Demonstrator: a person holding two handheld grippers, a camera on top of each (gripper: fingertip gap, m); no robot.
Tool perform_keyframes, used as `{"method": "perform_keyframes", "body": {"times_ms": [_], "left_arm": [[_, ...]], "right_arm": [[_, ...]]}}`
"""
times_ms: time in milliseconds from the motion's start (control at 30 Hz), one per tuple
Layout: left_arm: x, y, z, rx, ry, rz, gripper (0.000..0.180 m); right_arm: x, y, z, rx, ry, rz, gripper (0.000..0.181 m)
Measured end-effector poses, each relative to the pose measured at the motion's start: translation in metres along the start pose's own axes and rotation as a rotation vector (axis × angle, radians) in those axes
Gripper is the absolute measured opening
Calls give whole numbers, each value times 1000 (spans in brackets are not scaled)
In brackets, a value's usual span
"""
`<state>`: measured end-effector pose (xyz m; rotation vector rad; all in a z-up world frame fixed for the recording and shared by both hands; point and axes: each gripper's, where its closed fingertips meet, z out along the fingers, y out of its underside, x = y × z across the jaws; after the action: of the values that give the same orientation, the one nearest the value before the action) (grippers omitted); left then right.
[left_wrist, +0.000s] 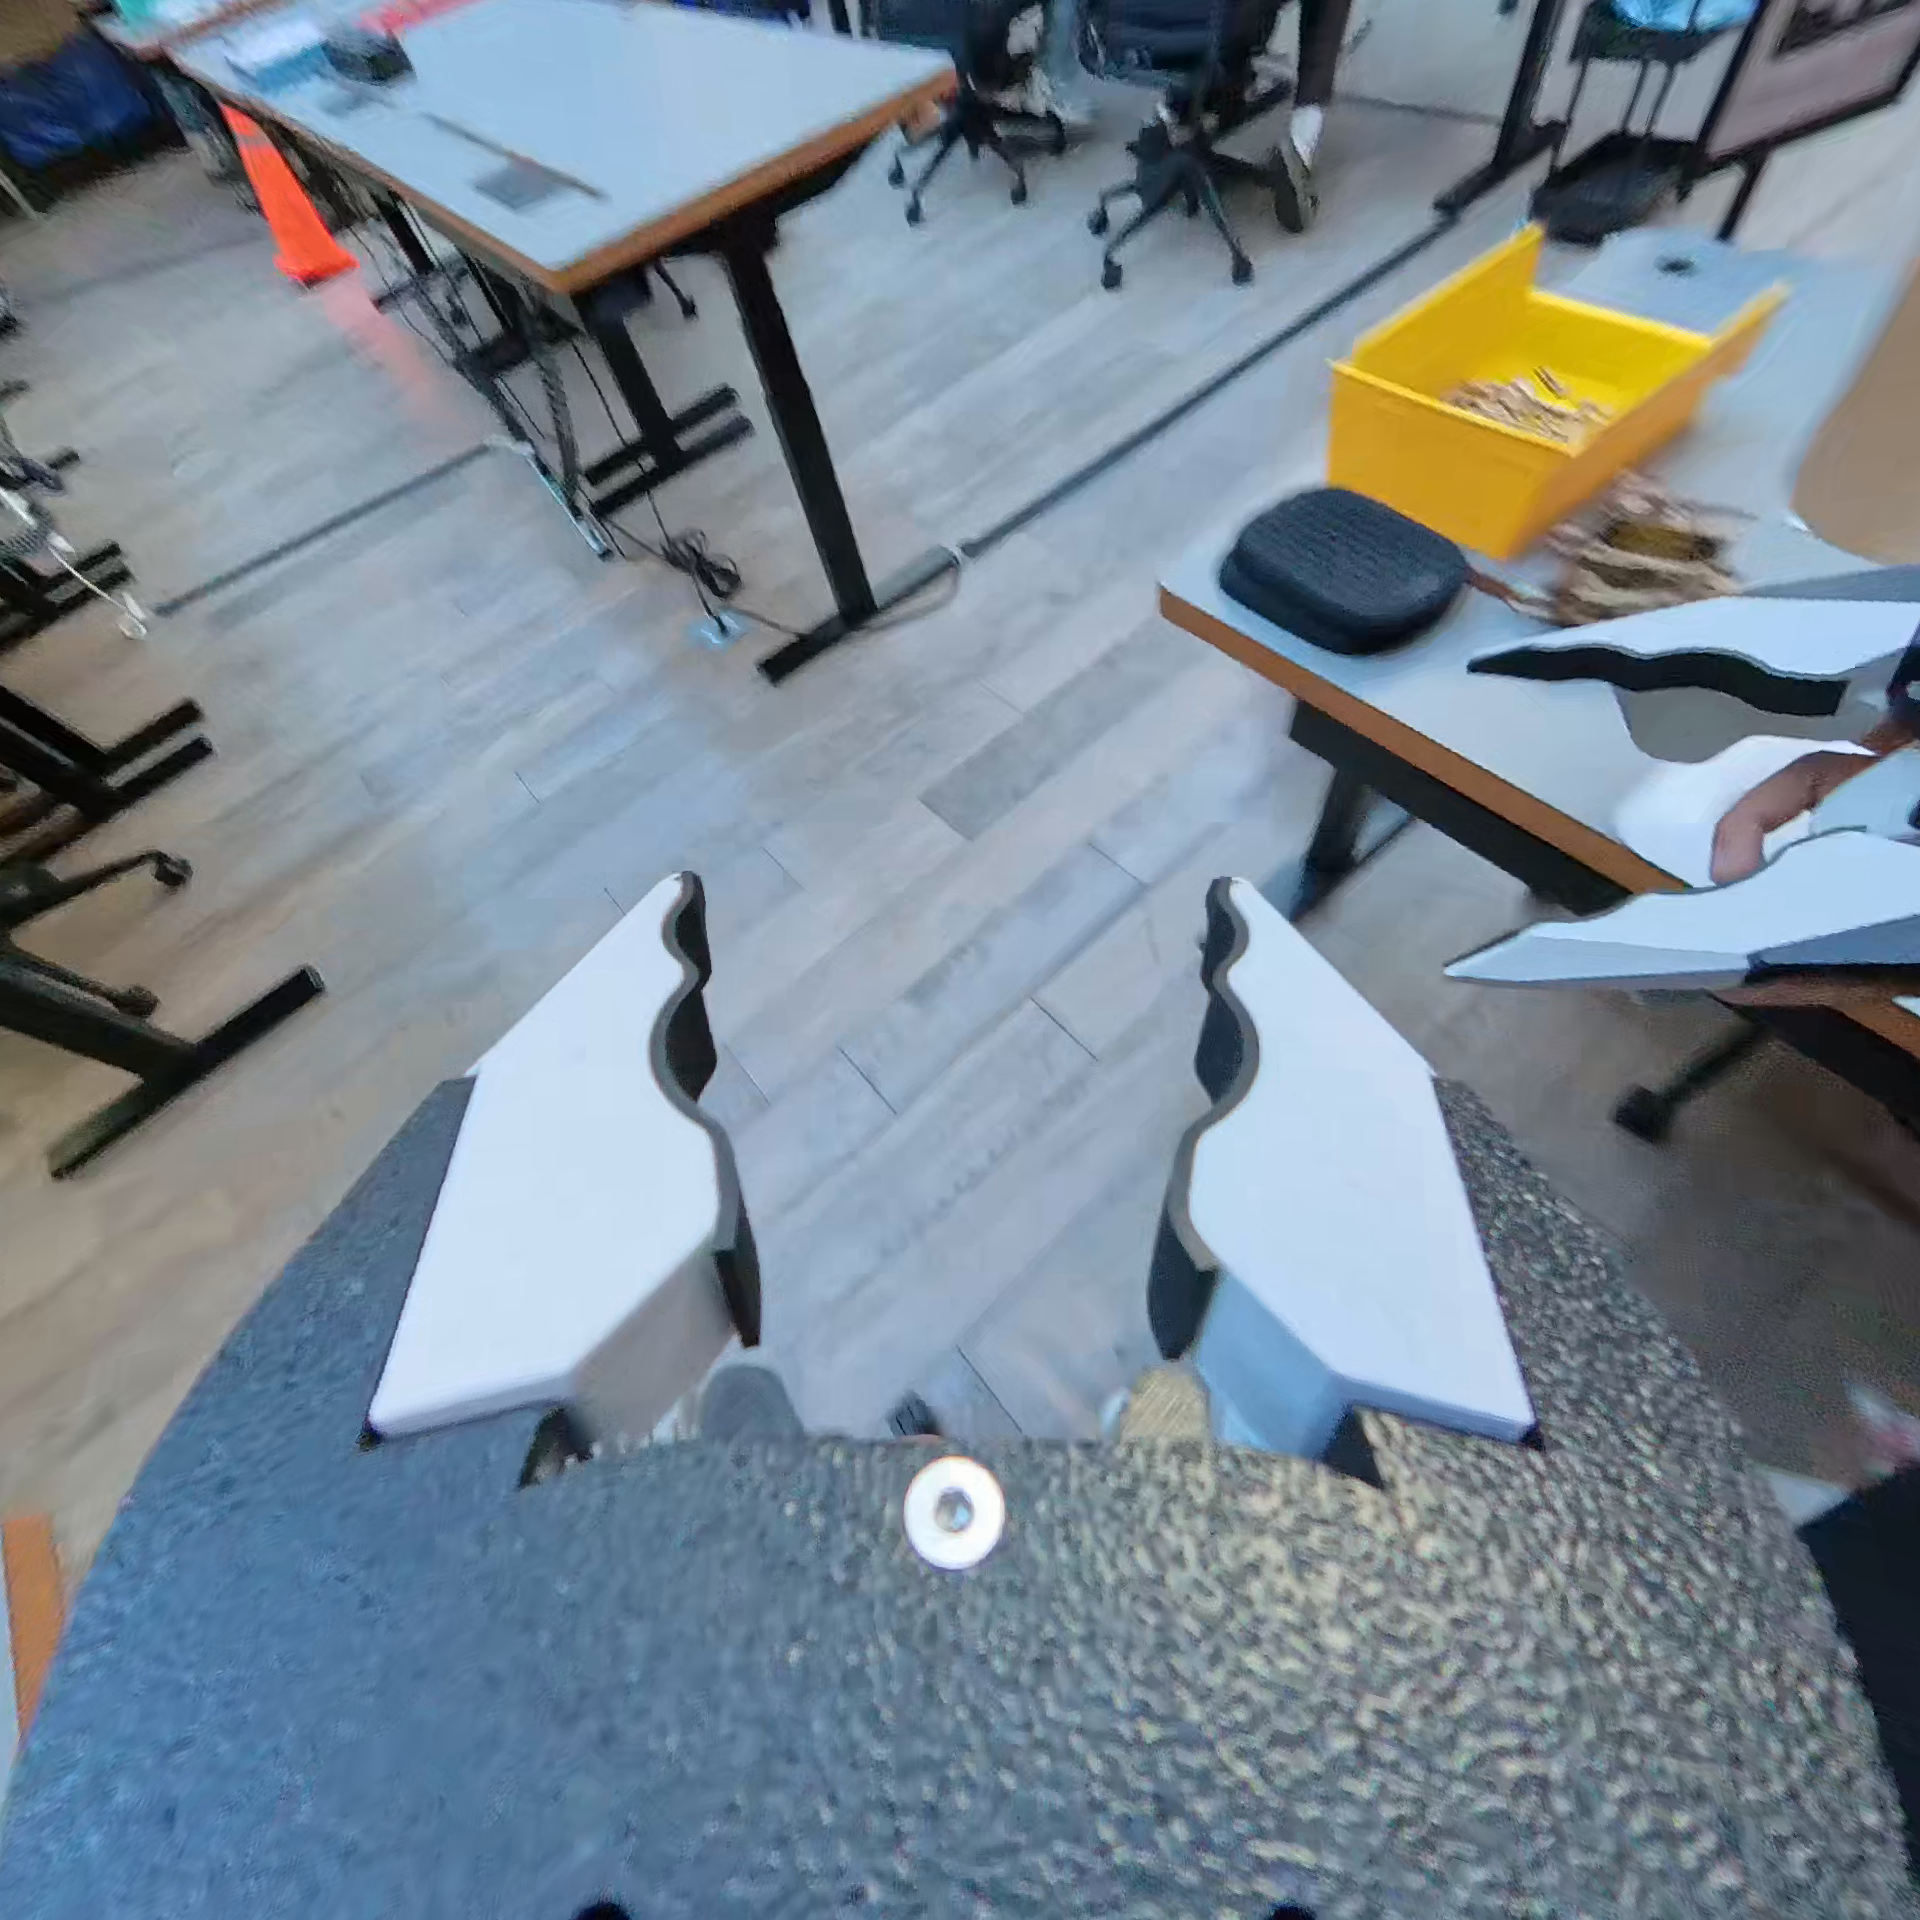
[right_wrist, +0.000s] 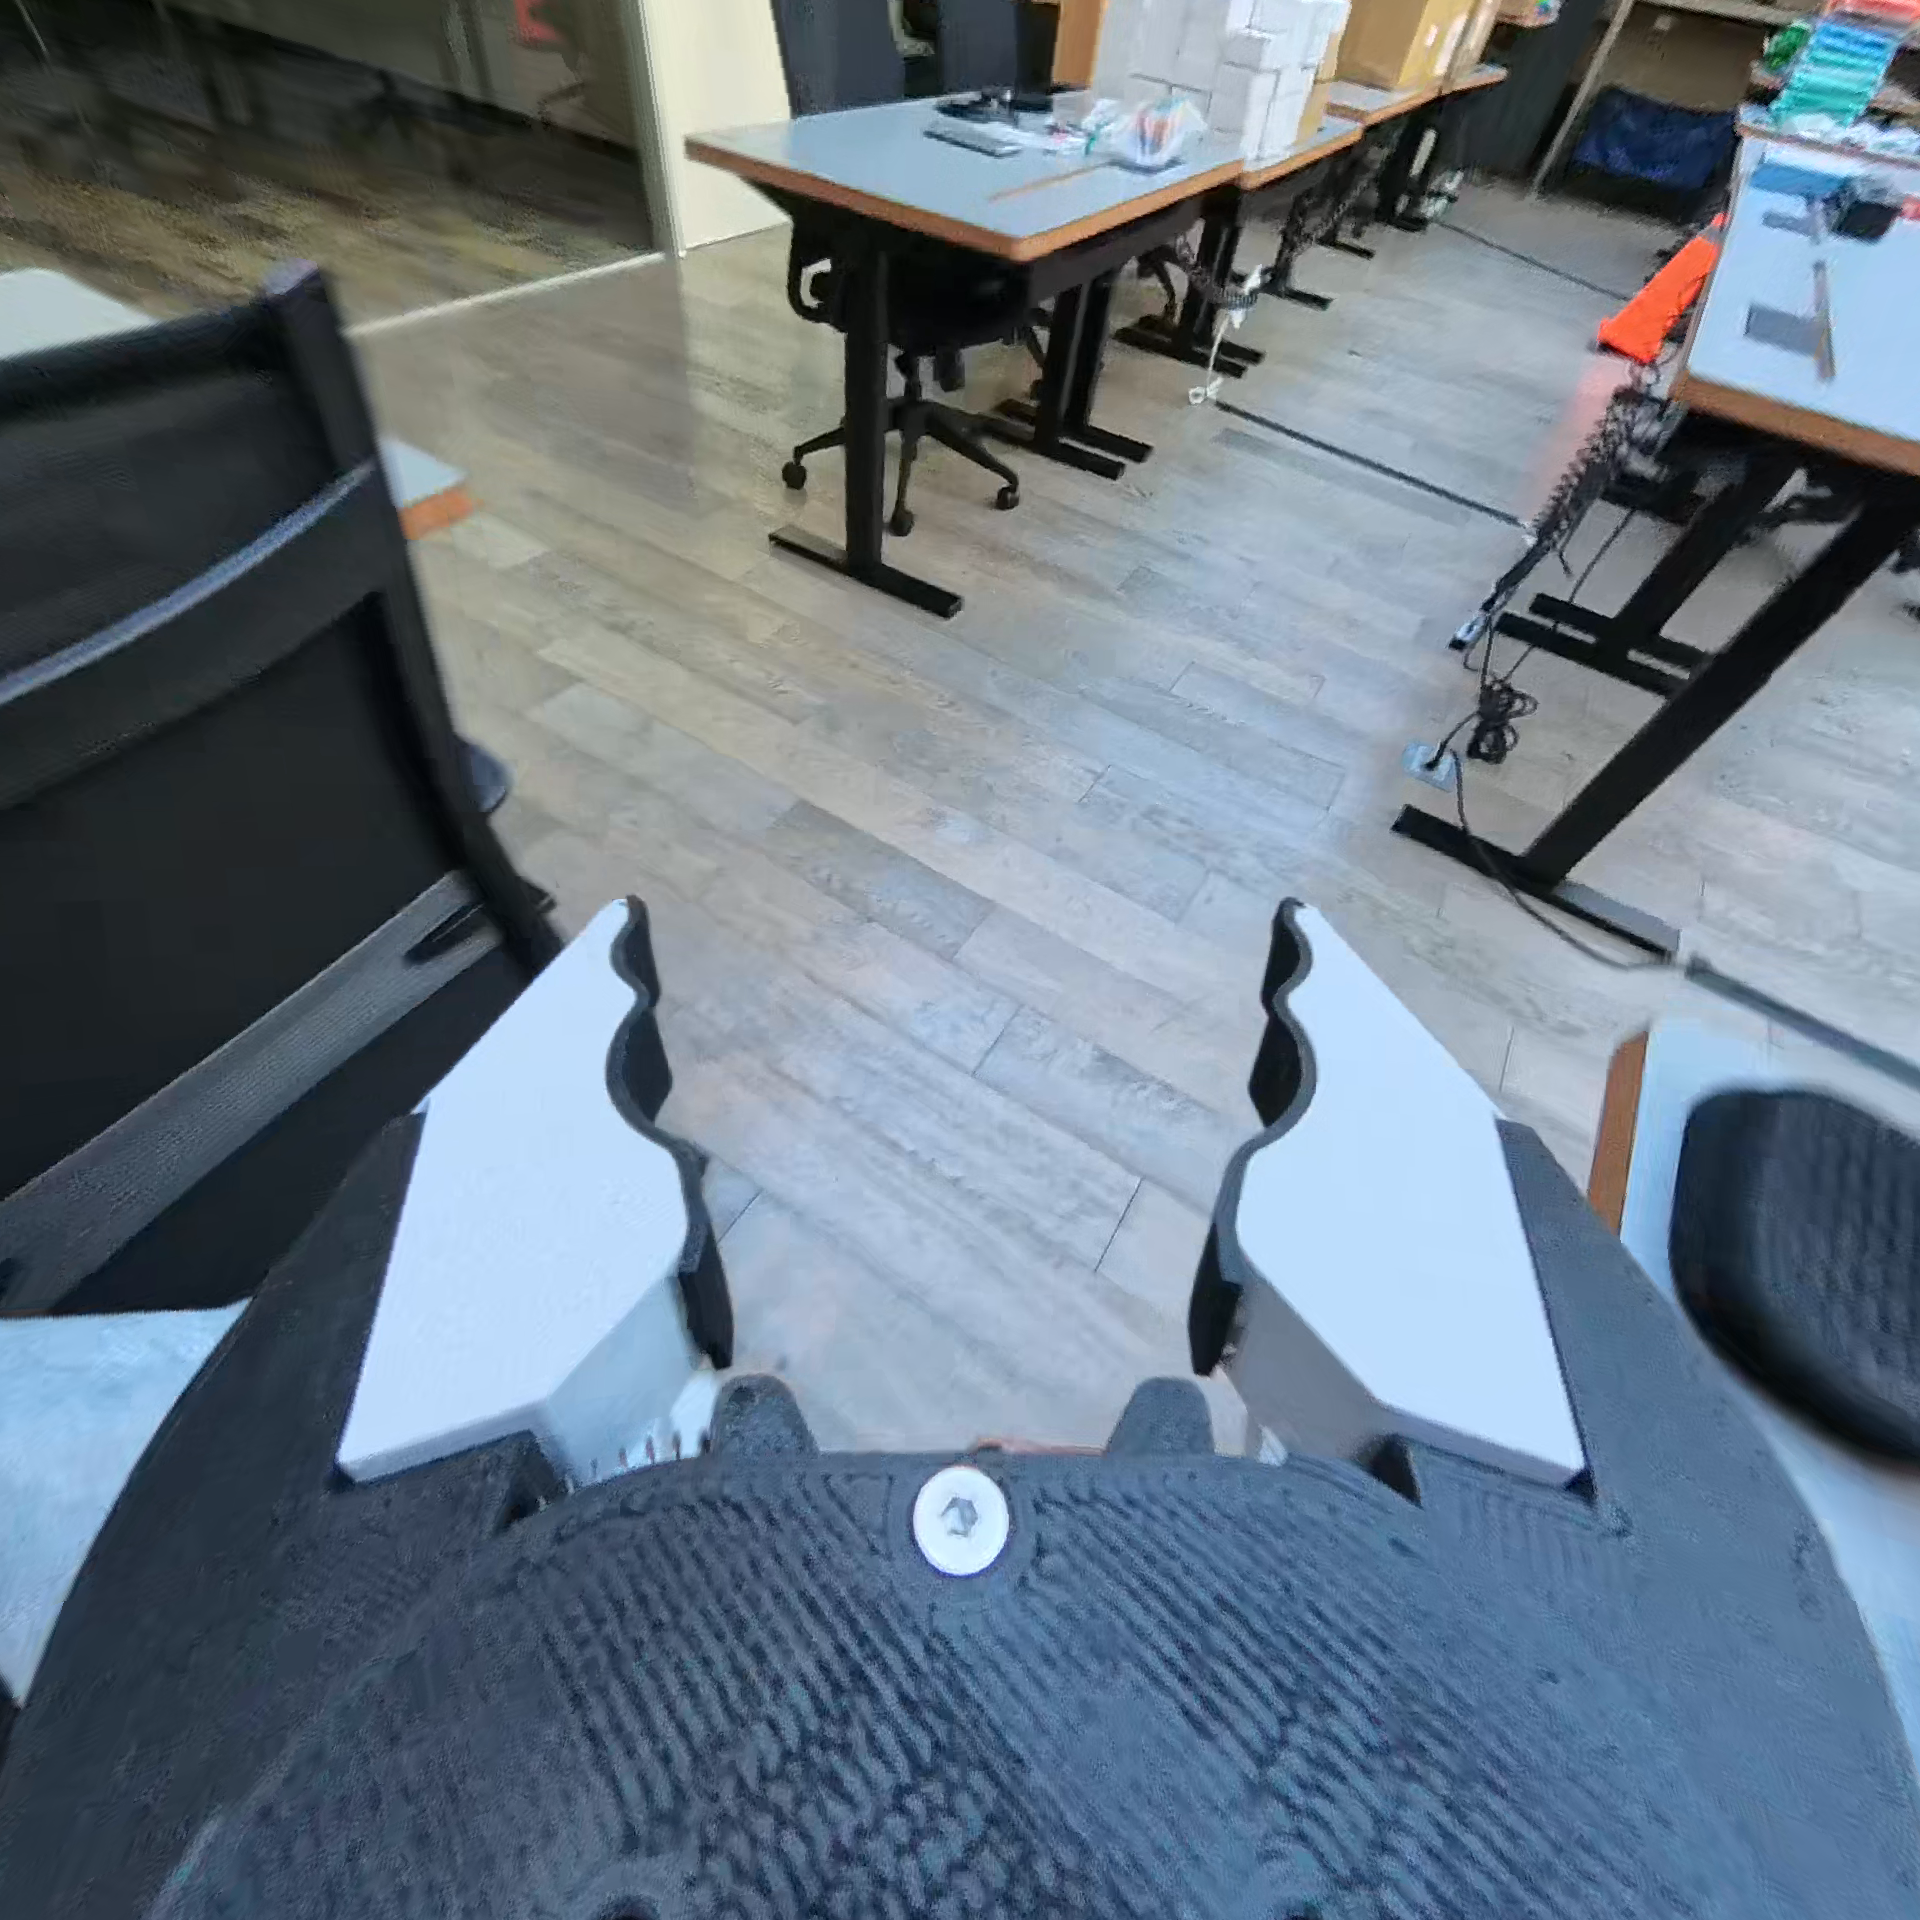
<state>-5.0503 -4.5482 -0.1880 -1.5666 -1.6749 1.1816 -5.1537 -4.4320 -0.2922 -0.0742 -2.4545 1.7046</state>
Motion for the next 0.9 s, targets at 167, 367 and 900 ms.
{"method": "perform_keyframes", "body": {"times_ms": [167, 367, 900], "left_arm": [[-105, -47, 148, 48, 58, 11, 94], [-211, -113, 352, 18, 176, 197, 82], [-122, -383, 880, 170, 651, 303, 93]], "right_arm": [[126, -33, 141, 26, 84, -36, 95], [338, -49, 258, 55, 425, 142, 54], [839, -23, 328, 28, 877, 437, 107]]}}
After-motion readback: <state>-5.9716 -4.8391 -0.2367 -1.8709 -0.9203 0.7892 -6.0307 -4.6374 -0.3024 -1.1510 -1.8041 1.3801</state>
